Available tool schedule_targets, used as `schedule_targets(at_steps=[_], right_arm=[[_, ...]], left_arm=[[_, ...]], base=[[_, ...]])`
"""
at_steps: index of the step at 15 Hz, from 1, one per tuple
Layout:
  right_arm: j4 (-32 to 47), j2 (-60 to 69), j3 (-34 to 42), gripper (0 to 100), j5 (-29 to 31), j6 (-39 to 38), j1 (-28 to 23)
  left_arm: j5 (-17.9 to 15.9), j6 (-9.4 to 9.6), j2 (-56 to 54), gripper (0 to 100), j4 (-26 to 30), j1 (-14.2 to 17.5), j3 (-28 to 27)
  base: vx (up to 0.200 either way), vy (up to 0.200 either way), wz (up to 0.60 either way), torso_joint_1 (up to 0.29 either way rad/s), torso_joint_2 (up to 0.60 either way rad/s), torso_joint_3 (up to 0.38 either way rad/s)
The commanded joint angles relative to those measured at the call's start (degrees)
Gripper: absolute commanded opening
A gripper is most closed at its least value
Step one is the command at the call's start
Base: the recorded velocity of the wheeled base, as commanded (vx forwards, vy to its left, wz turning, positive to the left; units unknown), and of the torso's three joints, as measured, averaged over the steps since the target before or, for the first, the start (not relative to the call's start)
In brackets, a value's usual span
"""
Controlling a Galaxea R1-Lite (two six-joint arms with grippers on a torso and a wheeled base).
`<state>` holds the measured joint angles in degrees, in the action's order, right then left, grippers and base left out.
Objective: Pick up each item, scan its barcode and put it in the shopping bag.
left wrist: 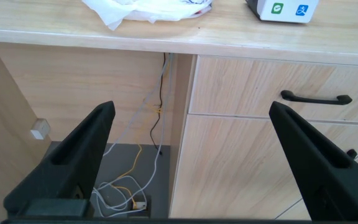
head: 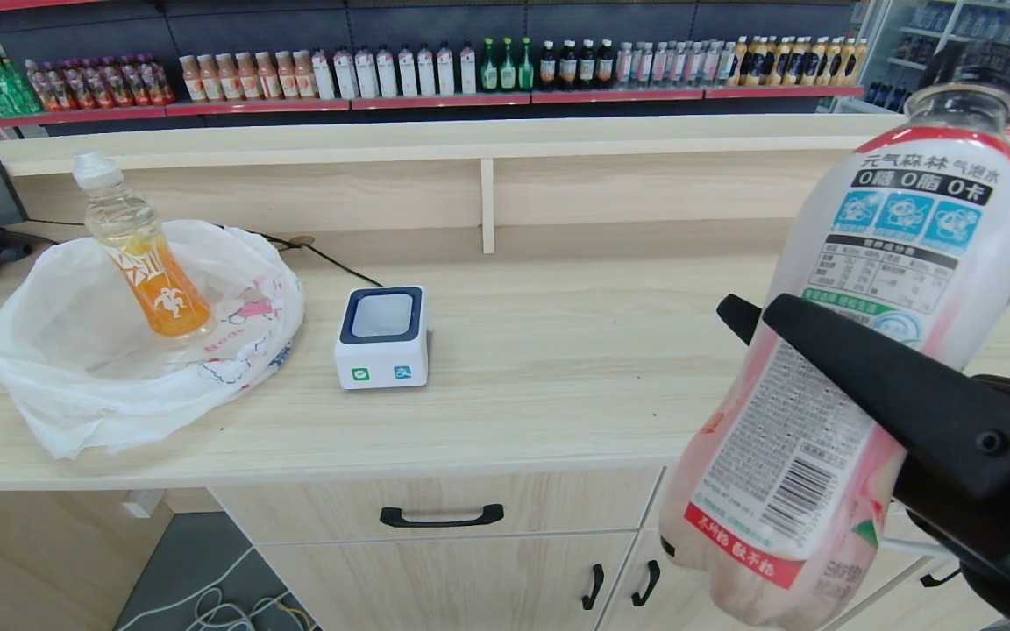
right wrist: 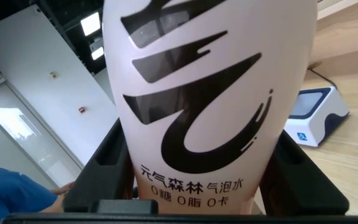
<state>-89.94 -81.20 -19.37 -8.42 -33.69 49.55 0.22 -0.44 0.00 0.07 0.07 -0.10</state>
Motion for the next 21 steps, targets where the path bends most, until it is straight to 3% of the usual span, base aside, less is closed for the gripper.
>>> schedule_targets(at_steps=[1, 9, 14, 17, 21], right_arm=[[-0.06, -0.19, -0.14, 0, -0.01, 0.03, 0.02], [-0.06, 0.17, -0.05, 0, -0.01, 1.79, 0.72], [-0.06, -0.89, 0.47, 0, -2.91, 8.38, 0.46], [-0.06, -3.53, 0.12, 0, -2.83, 14.53, -4.73], [-0.06, -8.62, -0.58, 0, -2.39, 29.74, -18.62]], left_arm=[[0.04, -0.09, 0.0, 100, 0.01, 0.01, 0.01], [0.04, -0.18, 0.0, 100, 0.01, 0.01, 0.01], [0.04, -0.35, 0.0, 100, 0.01, 0.01, 0.1], [0.04, -0.35, 0.0, 100, 0.01, 0.01, 0.1], [0.04, -0.18, 0.0, 100, 0.01, 0.01, 0.01]], base=[[0.0, 0.0, 0.0, 0.0, 0.0, 0.0], [0.0, 0.0, 0.0, 0.0, 0.0, 0.0], [0.0, 0.0, 0.0, 0.0, 0.0, 0.0], [0.0, 0.0, 0.0, 0.0, 0.0, 0.0], [0.0, 0.0, 0.0, 0.0, 0.0, 0.0]])
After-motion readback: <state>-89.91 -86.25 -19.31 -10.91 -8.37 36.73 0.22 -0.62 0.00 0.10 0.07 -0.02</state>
